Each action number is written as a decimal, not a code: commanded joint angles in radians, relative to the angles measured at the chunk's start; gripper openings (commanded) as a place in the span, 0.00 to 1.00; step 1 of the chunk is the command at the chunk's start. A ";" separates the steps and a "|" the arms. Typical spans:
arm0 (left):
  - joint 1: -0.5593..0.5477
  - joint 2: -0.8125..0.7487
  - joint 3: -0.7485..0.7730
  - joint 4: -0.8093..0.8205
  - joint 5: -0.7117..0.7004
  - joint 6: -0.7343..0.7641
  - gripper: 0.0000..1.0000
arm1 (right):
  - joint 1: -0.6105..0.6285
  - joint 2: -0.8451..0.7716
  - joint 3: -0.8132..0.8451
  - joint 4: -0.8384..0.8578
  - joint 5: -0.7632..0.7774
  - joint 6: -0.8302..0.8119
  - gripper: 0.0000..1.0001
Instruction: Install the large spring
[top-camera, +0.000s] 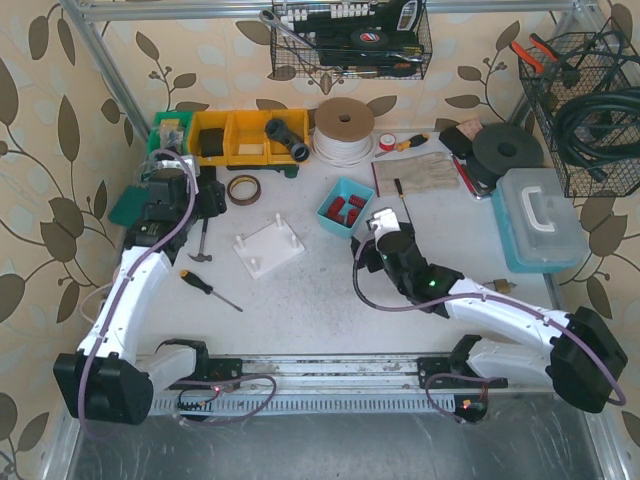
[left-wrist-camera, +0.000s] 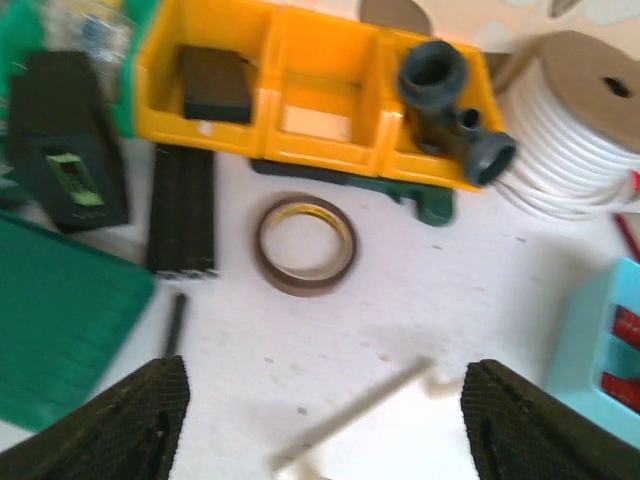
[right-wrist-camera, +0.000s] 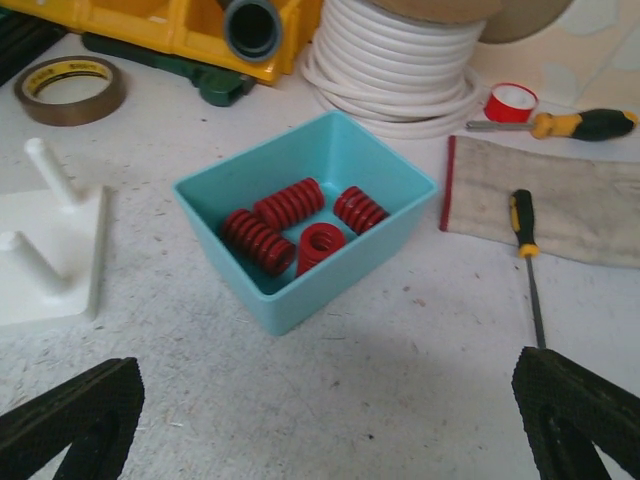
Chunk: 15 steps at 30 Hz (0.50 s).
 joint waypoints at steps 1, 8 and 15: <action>0.000 0.017 0.020 -0.008 0.236 -0.023 0.73 | -0.039 0.016 0.039 -0.067 0.049 0.064 0.99; -0.165 0.101 -0.017 0.075 0.224 0.034 0.60 | -0.087 0.030 0.044 -0.102 0.041 0.096 0.99; -0.350 0.274 0.044 0.133 0.157 0.149 0.46 | -0.088 -0.018 0.016 -0.079 0.046 0.097 0.99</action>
